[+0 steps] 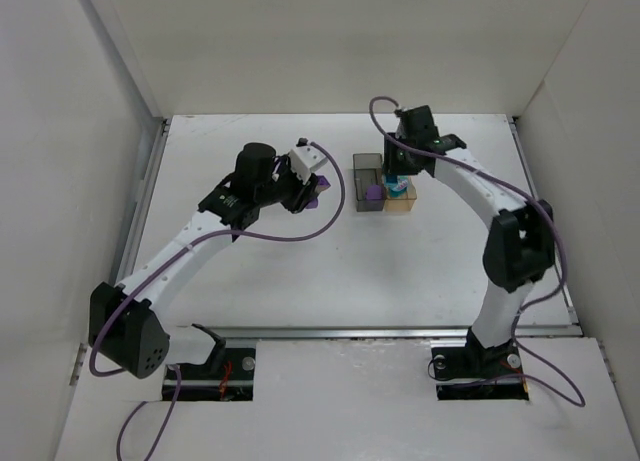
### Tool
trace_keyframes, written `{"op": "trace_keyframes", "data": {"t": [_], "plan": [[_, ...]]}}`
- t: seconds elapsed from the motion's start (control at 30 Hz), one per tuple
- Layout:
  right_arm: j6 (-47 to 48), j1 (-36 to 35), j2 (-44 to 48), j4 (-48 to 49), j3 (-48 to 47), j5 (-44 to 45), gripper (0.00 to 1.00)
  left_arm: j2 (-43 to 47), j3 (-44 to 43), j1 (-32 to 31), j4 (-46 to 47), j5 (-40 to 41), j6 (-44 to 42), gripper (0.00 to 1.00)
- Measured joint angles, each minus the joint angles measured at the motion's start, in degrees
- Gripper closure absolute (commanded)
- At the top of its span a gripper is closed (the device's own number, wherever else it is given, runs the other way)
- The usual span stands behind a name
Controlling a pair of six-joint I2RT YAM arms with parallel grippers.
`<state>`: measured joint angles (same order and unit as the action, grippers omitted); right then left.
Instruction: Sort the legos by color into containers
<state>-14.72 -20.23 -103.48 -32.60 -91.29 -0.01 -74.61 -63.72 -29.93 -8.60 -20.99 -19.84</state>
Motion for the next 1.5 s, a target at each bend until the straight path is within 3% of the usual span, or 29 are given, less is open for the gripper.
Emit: {"op": "trace_keyframes", "data": {"t": [0.13, 0.43, 0.53, 0.6, 0.7, 0.9, 1.1, 1.23, 1.37, 1.5], "plan": [[1.66, 0.57, -9.20, -3.21, -0.72, 4.76, 0.82, 0.13, 0.02, 0.02, -0.24, 0.00, 0.09, 1.00], [2.95, 0.96, -7.72, -4.07, -3.93, 7.96, 0.74, 1.18, 0.39, 0.02, -0.28, 0.11, 0.09, 1.00], [2.99, 1.14, -7.74, -4.13, -3.91, 7.98, 0.48, 1.22, 0.39, 0.02, -0.26, 0.07, 0.09, 1.00], [3.19, 1.14, -7.76, -3.89, -3.91, 7.82, 0.20, 1.22, 0.39, 0.02, -0.26, 0.07, 0.09, 1.00], [3.65, 1.16, -7.76, -4.28, -4.04, 6.93, 0.11, 1.22, 0.39, 0.02, -0.26, -0.04, 0.04, 1.00], [4.92, 1.16, -3.85, -3.48, -3.39, 0.15, 0.11, 1.22, 0.39, 0.02, -0.28, -2.10, -1.29, 1.00], [7.96, 0.39, 16.44, 6.23, 6.95, -20.11, 0.11, 1.22, 0.22, 0.20, -1.55, -9.27, -5.88, 1.00], [13.81, -4.31, 26.12, 11.65, 10.75, -29.86, 0.21, 1.22, -0.96, 0.94, -4.98, -19.54, -11.17, 1.00], [21.40, -9.09, 25.77, 10.21, 10.60, -35.43, 0.36, -0.13, -5.53, 2.84, -9.66, -29.83, -17.20, 1.00], [28.00, -12.17, 22.36, 4.87, 10.71, -35.98, 0.36, -3.26, -9.92, 4.02, -12.55, -34.69, -21.55, 1.00]]}}
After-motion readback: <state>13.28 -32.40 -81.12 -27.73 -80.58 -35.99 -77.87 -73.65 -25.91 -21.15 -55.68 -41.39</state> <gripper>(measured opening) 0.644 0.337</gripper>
